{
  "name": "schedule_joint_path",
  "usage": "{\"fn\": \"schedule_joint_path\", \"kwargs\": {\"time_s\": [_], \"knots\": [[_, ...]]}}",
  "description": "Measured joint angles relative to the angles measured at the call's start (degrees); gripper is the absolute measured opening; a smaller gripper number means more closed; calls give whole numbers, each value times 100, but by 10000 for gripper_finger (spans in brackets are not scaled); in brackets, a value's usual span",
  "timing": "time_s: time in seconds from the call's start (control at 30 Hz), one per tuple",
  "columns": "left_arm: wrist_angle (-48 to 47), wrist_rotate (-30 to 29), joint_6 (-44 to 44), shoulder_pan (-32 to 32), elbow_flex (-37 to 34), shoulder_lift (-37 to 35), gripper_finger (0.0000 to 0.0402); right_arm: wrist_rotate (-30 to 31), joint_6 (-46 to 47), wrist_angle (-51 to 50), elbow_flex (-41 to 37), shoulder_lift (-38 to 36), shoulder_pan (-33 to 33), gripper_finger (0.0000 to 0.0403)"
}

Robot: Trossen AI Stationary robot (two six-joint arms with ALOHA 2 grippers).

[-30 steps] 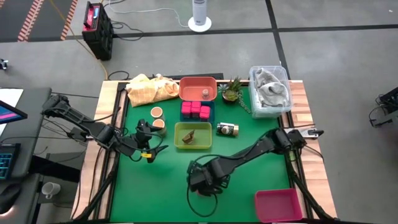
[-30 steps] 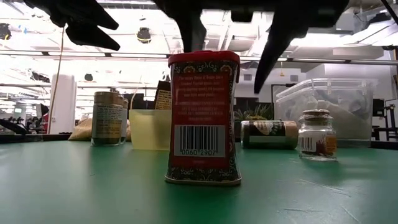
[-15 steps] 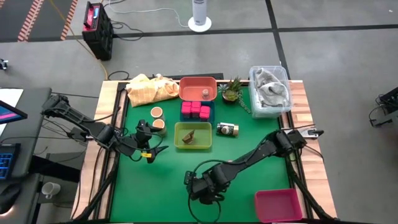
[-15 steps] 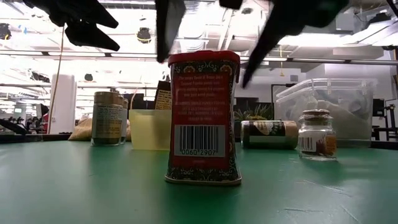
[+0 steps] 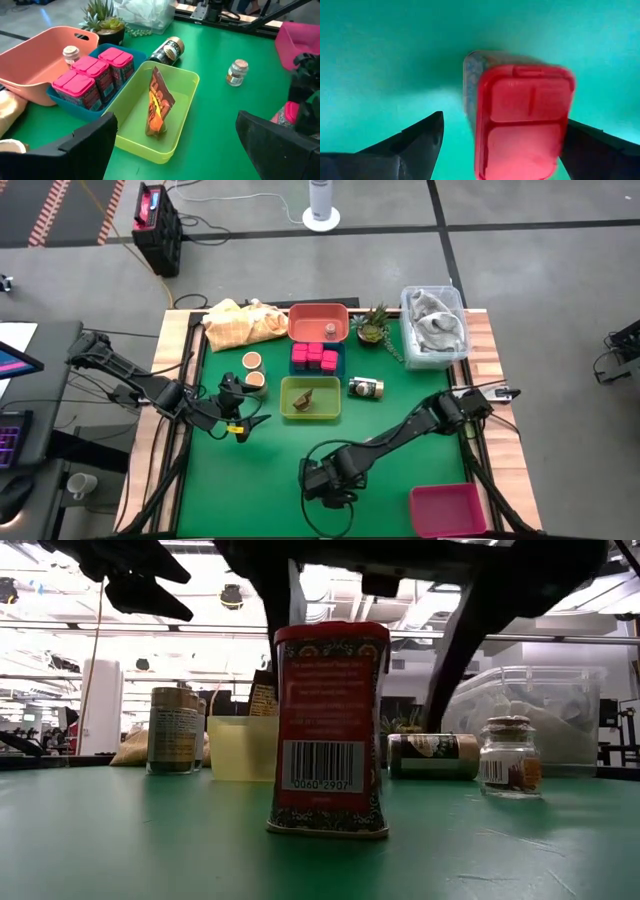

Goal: Sort spices by type
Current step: Put the red seasoning can into the blue bin

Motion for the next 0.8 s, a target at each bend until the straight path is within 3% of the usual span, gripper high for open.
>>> {"fn": "schedule_joint_path", "kwargs": {"time_s": [0.2,0.57,0.8], "knots": [[10,0,-5,0,1,1,389,-129,8,5,18,40,10,356],[0,0,51,0,1,1,389,-118,170,-108,134,38,21,234],[102,-75,373,0,1,-1,389,256,848,-714,1072,37,-259,229]]}}
